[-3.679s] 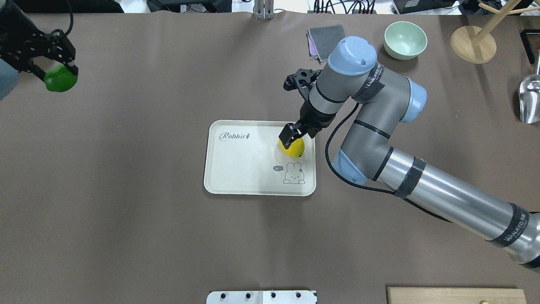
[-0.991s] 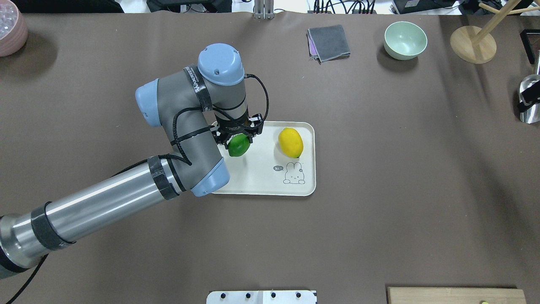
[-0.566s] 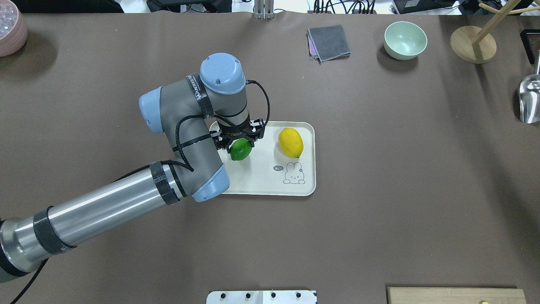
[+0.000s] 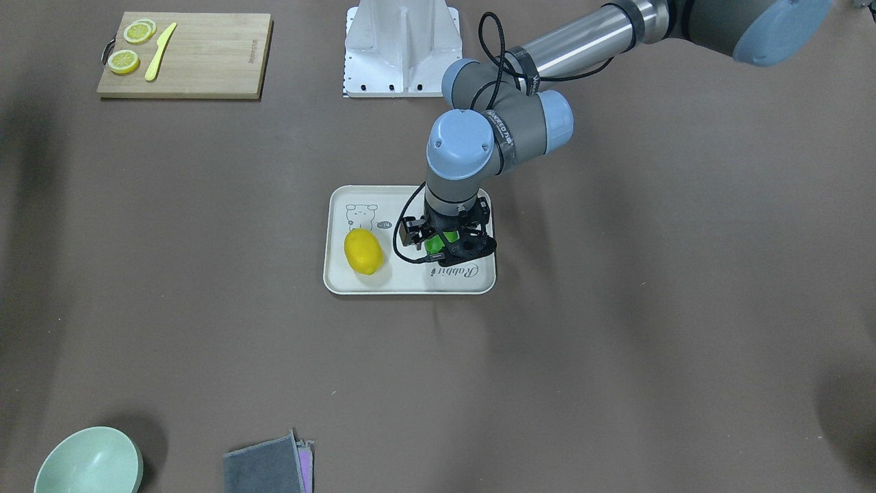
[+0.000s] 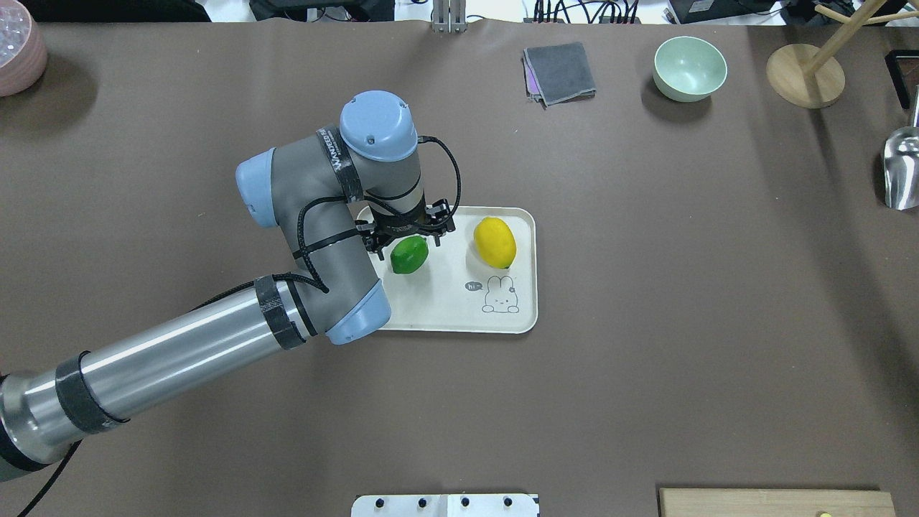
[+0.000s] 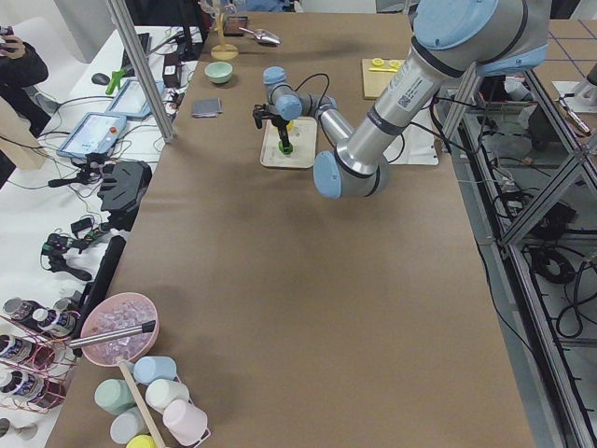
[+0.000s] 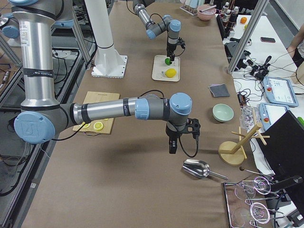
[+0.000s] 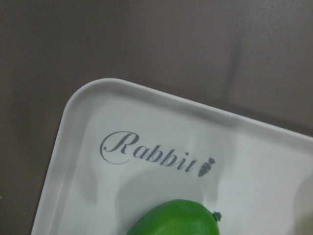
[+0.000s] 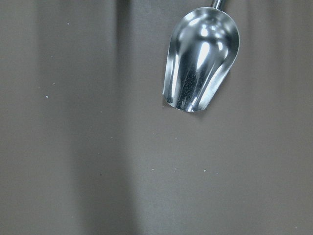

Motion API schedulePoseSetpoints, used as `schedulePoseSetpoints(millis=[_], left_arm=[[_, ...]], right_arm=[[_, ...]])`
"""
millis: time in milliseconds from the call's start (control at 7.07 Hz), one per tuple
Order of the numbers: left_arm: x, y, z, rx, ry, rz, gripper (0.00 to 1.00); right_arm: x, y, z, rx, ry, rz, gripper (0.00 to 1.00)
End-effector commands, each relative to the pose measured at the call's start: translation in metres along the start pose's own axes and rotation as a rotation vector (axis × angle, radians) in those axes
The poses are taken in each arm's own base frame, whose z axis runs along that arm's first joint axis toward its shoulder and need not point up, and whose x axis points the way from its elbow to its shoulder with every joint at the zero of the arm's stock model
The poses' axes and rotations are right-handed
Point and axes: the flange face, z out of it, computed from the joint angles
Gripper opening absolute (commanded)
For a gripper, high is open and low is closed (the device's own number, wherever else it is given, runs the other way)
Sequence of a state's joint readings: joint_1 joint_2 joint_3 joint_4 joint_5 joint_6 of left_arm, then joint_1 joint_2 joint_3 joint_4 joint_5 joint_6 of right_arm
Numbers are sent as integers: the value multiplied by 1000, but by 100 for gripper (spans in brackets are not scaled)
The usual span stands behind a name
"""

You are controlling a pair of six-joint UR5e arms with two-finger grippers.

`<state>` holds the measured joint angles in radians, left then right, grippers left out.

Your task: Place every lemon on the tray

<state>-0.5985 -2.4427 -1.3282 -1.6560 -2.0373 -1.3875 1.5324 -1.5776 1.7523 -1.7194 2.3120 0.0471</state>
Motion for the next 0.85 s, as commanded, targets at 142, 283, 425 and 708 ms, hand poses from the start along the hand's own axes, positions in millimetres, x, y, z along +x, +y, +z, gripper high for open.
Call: schedulePoseSetpoints(millis=[142, 283, 425, 708], left_arm=[[-49, -50, -57, -28, 13, 16, 98], [-92, -76, -84, -36, -29, 45, 98], [-158, -94, -98, -15, -50, 122, 98], [-254, -124, -96, -26, -90, 146, 98]], right_arm=[[5, 3, -3, 6, 19, -12, 100], [5, 3, -3, 6, 19, -10, 100], [7, 4, -1, 2, 19, -7, 100], [8, 4, 0, -1, 19, -4, 100]])
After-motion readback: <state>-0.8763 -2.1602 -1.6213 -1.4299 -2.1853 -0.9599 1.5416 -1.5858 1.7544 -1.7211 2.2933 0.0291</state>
